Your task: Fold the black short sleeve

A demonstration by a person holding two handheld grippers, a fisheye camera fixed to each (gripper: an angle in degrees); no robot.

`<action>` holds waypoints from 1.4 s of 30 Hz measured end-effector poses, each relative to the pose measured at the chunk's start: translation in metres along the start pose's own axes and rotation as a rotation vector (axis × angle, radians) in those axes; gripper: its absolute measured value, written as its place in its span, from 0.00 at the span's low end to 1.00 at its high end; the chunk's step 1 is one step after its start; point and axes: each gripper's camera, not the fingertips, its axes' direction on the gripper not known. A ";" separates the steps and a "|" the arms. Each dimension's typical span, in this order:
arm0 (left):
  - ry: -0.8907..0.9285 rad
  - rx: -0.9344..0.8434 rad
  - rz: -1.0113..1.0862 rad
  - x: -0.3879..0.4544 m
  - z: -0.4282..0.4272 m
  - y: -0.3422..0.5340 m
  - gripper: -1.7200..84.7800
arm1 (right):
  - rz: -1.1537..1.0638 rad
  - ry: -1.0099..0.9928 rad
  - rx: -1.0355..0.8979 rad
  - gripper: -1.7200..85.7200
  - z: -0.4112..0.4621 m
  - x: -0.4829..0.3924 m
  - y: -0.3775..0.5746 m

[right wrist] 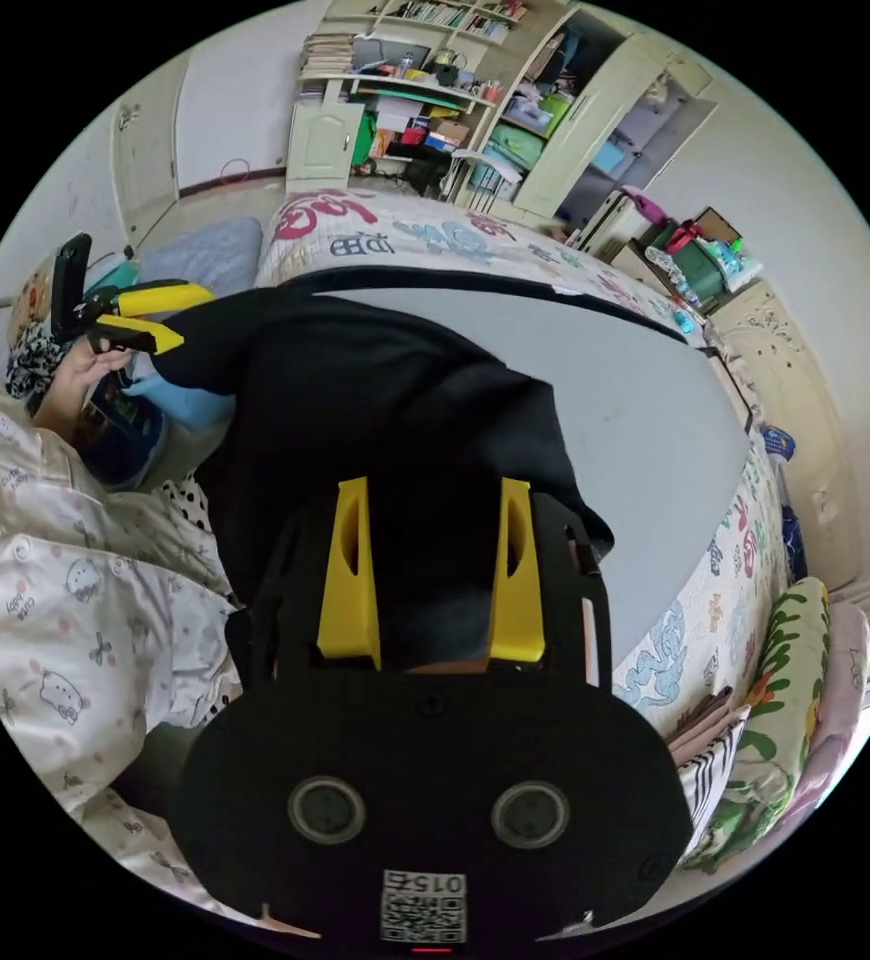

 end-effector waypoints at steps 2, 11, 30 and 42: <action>0.037 -0.010 0.018 0.005 0.021 -0.004 0.19 | 0.038 0.051 0.006 0.16 -0.015 -0.005 0.000; 0.014 0.181 0.044 -0.013 0.005 -0.049 0.04 | 0.440 0.109 0.268 0.06 -0.110 0.025 0.076; -0.004 0.656 0.305 -0.022 -0.083 -0.177 0.02 | 0.674 0.265 0.908 0.02 -0.269 -0.053 0.200; -0.165 0.127 0.078 -0.120 0.220 -0.177 0.04 | 0.931 0.223 0.195 0.04 -0.039 0.086 0.105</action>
